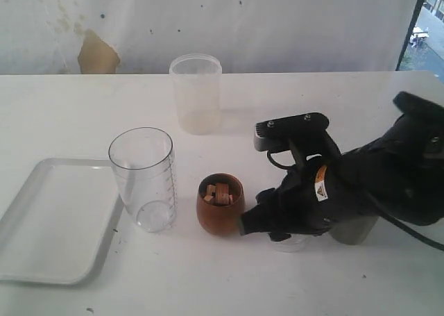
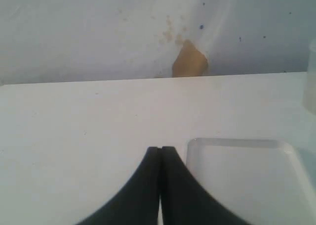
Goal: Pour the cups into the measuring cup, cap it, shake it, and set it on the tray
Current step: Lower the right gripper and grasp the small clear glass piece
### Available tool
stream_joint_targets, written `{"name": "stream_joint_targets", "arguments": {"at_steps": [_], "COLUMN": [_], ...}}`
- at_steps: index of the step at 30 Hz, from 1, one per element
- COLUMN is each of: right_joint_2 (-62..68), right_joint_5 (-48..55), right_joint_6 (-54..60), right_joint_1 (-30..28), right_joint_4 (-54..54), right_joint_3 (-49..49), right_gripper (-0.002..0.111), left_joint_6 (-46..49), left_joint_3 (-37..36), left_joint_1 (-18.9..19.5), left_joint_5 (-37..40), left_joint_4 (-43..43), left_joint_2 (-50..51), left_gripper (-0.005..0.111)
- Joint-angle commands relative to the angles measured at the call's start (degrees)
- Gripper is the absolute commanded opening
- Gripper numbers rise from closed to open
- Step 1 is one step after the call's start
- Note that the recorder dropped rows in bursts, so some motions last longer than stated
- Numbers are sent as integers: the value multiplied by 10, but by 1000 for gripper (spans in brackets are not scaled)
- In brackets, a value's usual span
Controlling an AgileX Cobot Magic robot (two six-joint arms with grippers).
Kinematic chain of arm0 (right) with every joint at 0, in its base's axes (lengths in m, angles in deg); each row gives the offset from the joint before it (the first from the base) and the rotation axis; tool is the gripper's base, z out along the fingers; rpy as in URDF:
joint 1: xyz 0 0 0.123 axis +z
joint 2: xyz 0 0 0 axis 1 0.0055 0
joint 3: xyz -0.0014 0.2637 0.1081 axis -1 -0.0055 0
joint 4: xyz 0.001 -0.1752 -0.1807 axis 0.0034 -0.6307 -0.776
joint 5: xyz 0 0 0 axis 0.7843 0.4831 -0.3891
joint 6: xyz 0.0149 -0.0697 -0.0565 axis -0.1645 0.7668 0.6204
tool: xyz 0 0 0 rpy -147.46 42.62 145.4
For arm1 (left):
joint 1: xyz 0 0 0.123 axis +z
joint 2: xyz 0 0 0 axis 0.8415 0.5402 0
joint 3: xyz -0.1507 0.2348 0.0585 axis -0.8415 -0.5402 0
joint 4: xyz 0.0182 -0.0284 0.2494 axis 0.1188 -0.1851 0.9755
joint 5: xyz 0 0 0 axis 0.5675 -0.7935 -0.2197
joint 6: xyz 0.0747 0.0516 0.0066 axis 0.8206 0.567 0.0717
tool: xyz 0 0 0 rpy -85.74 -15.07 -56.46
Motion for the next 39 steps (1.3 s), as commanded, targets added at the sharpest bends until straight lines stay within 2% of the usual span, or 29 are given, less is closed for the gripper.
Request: {"name": "stream_joint_targets", "arguments": {"at_steps": [1, 4, 9, 21, 26, 30, 37, 38, 39], "right_joint_2": [13, 11, 13, 46, 61, 68, 103, 104, 104], "right_joint_5": [-4, 19, 32, -21, -21, -8, -41, -42, -42], "right_joint_6": [-103, -164, -237, -237, -249, -326, -337, -337, -336], "right_joint_1": [-1, -1, -1, -1, -1, -1, -1, -1, -1], "right_joint_4": [-111, -197, -272, -273, -299, -378, -386, -387, -389], "right_joint_3": [2, 7, 13, 13, 13, 16, 16, 16, 16], "right_gripper": [51, 51, 51, 51, 51, 51, 51, 50, 44], "left_joint_6": [0, 0, 0, 0, 0, 0, 0, 0, 0], "left_joint_3": [-1, -1, -1, -1, -1, -1, -1, -1, -1], "left_joint_1": [-3, -3, -3, -3, -3, -3, -3, -3, -3], "left_joint_5": [-3, -3, -3, -3, -3, -3, -3, -3, -3], "left_joint_4": [-4, -4, -4, -4, -4, -4, -4, -4, -4], "left_joint_2": [-2, -2, -2, -2, -2, -2, -2, -2, -2], "left_gripper": [0, 0, 0, 0, 0, 0, 0, 0, 0]}}
